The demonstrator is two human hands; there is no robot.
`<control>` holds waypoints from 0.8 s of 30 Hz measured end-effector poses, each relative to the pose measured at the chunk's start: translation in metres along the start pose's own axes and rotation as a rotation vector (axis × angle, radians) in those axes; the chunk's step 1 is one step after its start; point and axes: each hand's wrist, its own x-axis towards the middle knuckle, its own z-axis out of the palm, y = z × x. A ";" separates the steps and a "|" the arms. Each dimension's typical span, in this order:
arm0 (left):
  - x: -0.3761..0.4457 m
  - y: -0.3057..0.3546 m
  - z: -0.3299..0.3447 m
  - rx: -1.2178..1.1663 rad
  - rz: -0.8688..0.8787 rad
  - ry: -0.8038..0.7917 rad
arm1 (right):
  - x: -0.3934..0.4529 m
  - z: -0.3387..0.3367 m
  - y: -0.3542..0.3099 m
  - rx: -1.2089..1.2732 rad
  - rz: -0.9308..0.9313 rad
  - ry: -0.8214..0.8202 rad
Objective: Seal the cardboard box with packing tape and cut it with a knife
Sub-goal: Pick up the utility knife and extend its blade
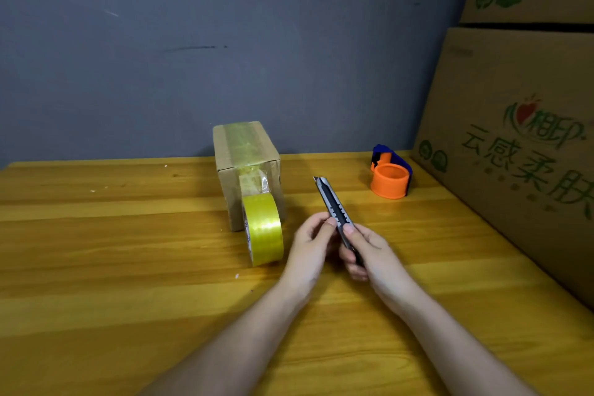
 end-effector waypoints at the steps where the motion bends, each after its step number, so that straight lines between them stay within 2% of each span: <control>1: 0.000 0.000 -0.001 -0.015 0.001 -0.017 | 0.000 0.002 0.000 -0.030 -0.019 0.028; 7: -0.002 0.003 -0.006 -0.088 -0.025 -0.068 | 0.000 0.004 0.000 -0.264 -0.106 0.116; 11: -0.003 0.001 -0.008 -0.040 -0.017 -0.121 | -0.001 0.007 0.000 -0.141 -0.032 0.031; 20: -0.002 0.000 -0.010 -0.057 -0.028 -0.009 | -0.003 0.003 0.001 -0.118 -0.075 -0.122; 24: -0.003 0.001 -0.008 -0.088 -0.038 -0.032 | -0.004 0.002 -0.001 -0.176 -0.091 -0.042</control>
